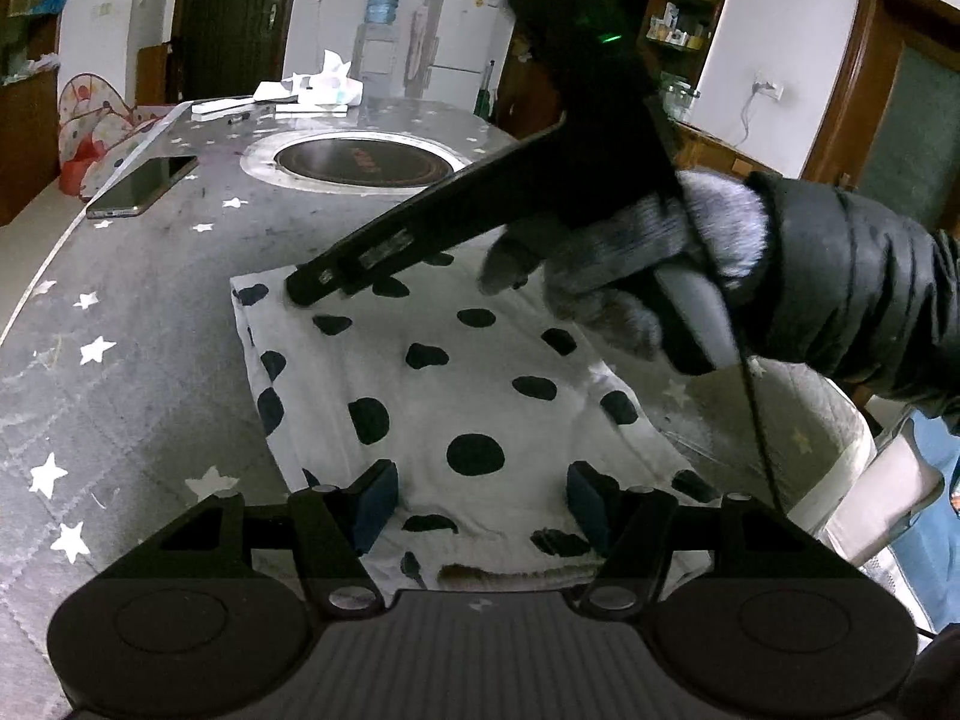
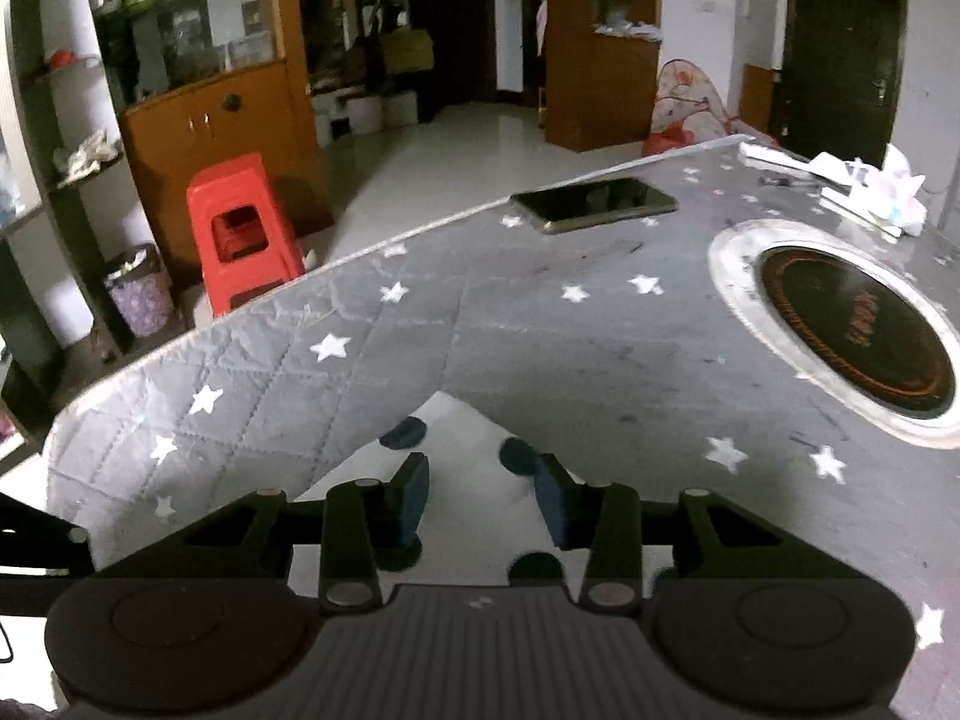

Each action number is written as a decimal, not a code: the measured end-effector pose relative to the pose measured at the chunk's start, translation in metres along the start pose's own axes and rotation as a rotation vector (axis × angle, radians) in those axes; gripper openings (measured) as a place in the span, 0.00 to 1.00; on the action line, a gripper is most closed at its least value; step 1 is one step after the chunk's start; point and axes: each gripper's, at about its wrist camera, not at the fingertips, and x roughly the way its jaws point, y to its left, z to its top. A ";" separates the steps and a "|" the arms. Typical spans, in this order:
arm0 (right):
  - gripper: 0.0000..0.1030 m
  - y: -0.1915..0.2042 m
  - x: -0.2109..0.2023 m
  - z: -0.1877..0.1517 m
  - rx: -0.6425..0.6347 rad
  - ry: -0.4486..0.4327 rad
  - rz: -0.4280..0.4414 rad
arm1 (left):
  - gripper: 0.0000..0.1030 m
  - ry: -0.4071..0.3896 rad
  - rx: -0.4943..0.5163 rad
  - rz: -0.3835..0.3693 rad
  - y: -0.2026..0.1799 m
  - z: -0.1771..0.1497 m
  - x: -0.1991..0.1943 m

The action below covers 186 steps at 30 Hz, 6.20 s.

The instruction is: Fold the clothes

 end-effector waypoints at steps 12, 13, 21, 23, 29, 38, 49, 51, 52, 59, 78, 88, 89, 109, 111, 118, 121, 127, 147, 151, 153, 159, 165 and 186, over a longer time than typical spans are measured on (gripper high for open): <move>0.39 -0.001 -0.023 -0.002 0.004 -0.030 -0.010 | 0.65 -0.039 -0.003 0.008 0.001 0.013 -0.017; 0.39 -0.001 -0.028 -0.004 0.001 -0.032 -0.014 | 0.65 -0.050 -0.004 0.016 0.002 0.016 -0.020; 0.39 -0.002 -0.076 -0.040 0.002 -0.037 -0.011 | 0.63 -0.114 -0.048 0.103 0.024 0.042 -0.029; 0.39 0.001 -0.087 -0.049 -0.006 -0.039 0.005 | 0.63 -0.110 -0.050 0.121 0.028 0.048 -0.022; 0.39 0.016 -0.108 -0.074 -0.032 -0.034 0.069 | 0.57 -0.064 -0.043 0.145 0.031 0.054 0.006; 0.39 0.032 -0.116 -0.110 -0.044 -0.010 0.101 | 0.56 0.013 -0.020 0.189 0.034 0.041 0.029; 0.43 0.042 -0.132 -0.107 -0.049 -0.058 0.116 | 0.57 0.004 -0.025 0.201 0.032 0.038 0.022; 0.43 0.043 -0.131 -0.109 -0.048 -0.052 0.114 | 0.57 0.004 -0.028 0.202 0.031 0.037 0.020; 0.43 0.044 -0.130 -0.110 -0.047 -0.049 0.112 | 0.58 0.000 -0.028 0.202 0.031 0.037 0.018; 0.46 0.048 -0.132 -0.110 -0.042 -0.066 0.102 | 0.66 -0.037 -0.023 0.197 0.024 0.036 0.003; 0.50 0.014 -0.128 -0.093 0.005 -0.103 -0.010 | 0.87 -0.032 0.031 0.106 -0.003 -0.005 -0.043; 0.51 -0.051 -0.092 -0.055 0.100 -0.109 -0.172 | 0.90 0.018 0.148 0.136 -0.016 -0.027 -0.035; 0.51 -0.056 -0.086 -0.052 0.108 -0.101 -0.179 | 0.90 0.024 0.158 0.141 -0.017 -0.029 -0.033; 0.48 -0.094 -0.061 -0.066 0.216 0.025 -0.217 | 0.91 0.010 0.075 0.340 0.036 -0.008 -0.018; 0.44 -0.096 -0.065 -0.070 0.228 0.028 -0.221 | 0.91 0.002 0.071 0.362 0.044 -0.001 -0.014; 0.40 -0.100 -0.082 -0.085 0.261 0.049 -0.253 | 0.86 -0.015 0.074 0.385 0.061 0.016 0.002; 0.40 -0.099 -0.090 -0.093 0.281 0.057 -0.268 | 0.79 -0.016 0.082 0.369 0.064 0.023 0.008; 0.39 -0.093 -0.112 -0.113 0.315 0.069 -0.299 | 0.65 -0.028 0.120 0.334 0.063 0.036 0.024; 0.41 -0.074 -0.180 -0.140 0.321 0.014 -0.403 | 0.68 -0.032 0.076 0.232 0.060 0.059 0.046; 0.41 -0.054 -0.174 -0.125 0.247 -0.019 -0.333 | 0.74 -0.035 -0.017 0.243 0.075 0.060 0.033; 0.41 -0.042 -0.167 -0.117 0.199 -0.023 -0.295 | 0.80 -0.033 -0.049 0.248 0.078 0.062 0.030; 0.42 0.005 -0.143 -0.099 0.012 -0.010 -0.200 | 0.91 -0.030 -0.092 0.225 0.071 0.066 0.027; 0.46 0.049 -0.115 -0.084 -0.190 0.007 -0.139 | 0.98 -0.031 -0.140 0.190 0.060 0.077 0.030; 0.27 0.092 -0.063 -0.081 -0.378 -0.032 -0.217 | 1.00 0.041 -0.460 0.042 0.059 0.069 0.051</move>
